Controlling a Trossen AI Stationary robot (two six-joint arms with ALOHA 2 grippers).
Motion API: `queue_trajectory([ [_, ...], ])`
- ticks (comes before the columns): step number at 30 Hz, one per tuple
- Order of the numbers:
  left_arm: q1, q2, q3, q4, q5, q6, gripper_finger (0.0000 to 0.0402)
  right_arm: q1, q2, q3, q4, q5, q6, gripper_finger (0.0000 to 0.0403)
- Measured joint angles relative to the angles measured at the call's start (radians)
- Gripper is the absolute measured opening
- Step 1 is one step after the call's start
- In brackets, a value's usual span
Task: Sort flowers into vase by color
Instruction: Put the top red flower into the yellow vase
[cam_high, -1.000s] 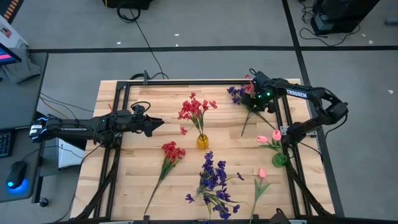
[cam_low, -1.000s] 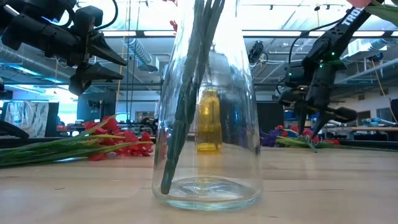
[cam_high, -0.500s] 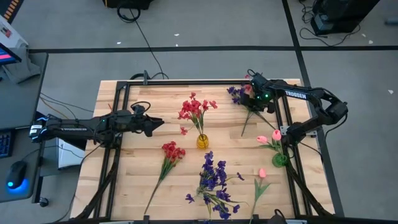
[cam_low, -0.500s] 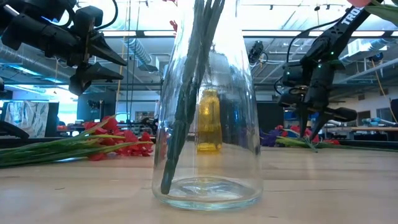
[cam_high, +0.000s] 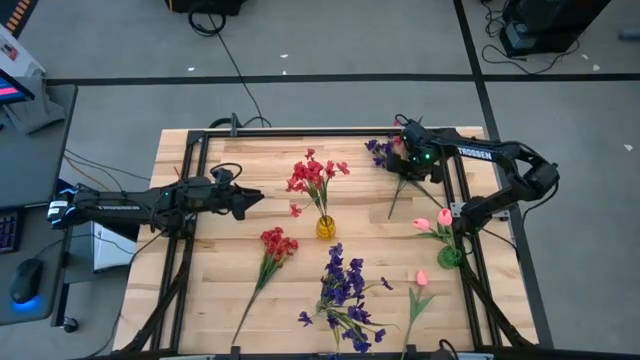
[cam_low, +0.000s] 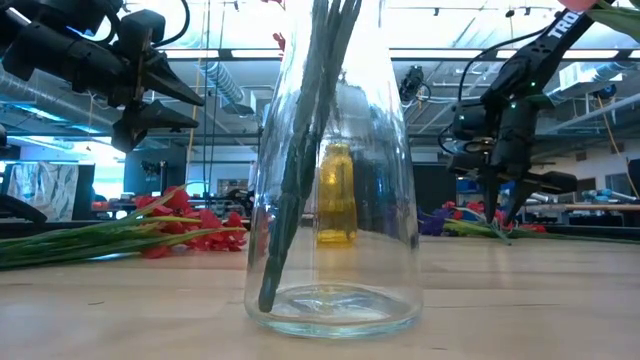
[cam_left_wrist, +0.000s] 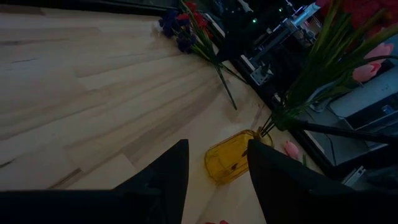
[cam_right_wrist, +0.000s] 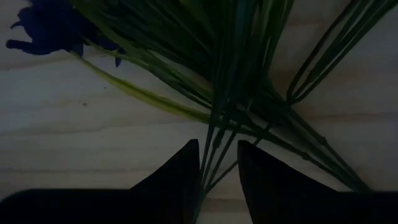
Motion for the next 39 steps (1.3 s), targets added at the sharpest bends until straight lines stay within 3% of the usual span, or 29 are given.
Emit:
queue_trajectory([
  [39,0.000,0.000,0.000,0.000,-0.010,0.000,0.0168,0.221,0.001,0.000,-0.009,0.250,0.196,0.0118],
])
